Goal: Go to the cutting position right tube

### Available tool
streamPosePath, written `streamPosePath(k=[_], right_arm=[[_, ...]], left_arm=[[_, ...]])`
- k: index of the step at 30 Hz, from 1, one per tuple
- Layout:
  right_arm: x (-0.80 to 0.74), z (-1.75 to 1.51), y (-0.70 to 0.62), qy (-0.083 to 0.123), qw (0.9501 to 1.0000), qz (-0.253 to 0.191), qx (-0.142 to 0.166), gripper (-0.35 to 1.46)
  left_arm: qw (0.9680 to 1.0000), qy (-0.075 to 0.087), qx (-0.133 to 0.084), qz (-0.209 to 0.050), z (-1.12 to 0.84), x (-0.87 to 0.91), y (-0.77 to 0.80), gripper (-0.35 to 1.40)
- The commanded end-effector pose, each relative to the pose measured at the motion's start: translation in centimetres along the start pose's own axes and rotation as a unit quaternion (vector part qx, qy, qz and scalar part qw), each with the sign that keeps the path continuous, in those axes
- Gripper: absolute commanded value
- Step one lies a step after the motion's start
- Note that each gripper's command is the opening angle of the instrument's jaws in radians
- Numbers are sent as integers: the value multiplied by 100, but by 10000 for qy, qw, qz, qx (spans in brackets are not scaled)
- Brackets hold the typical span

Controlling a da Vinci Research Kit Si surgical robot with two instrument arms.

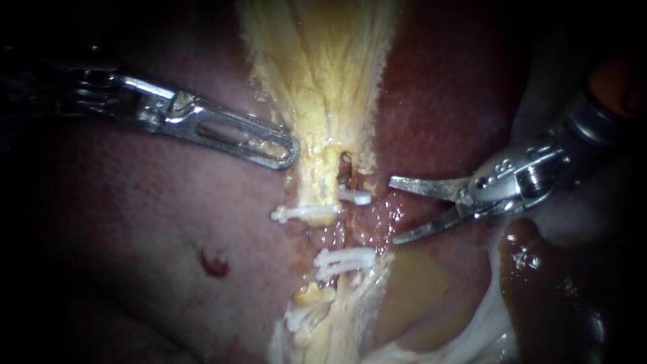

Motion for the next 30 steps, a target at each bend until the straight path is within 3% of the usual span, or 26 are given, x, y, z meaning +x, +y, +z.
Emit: streamPosePath(k=[1,5,16,22,30], right_arm=[[0,0,0,4,10000,-1,10,144],[0,0,0,7,10000,-1,25,144],[-1,0,0,16,10000,-3,70,144],[-2,2,0,50,9999,-3,161,144],[-25,31,-6,137,9965,359,748,144]], left_arm=[[10000,0,4,-1,-1,0,0,-35],[10000,21,37,-9,-11,-3,-2,-35],[9996,-193,-160,-93,-86,-20,-4,-35],[9995,-233,-162,-109,-88,-22,-5,-35],[9995,-233,-162,-109,-87,-22,-5,-35]])
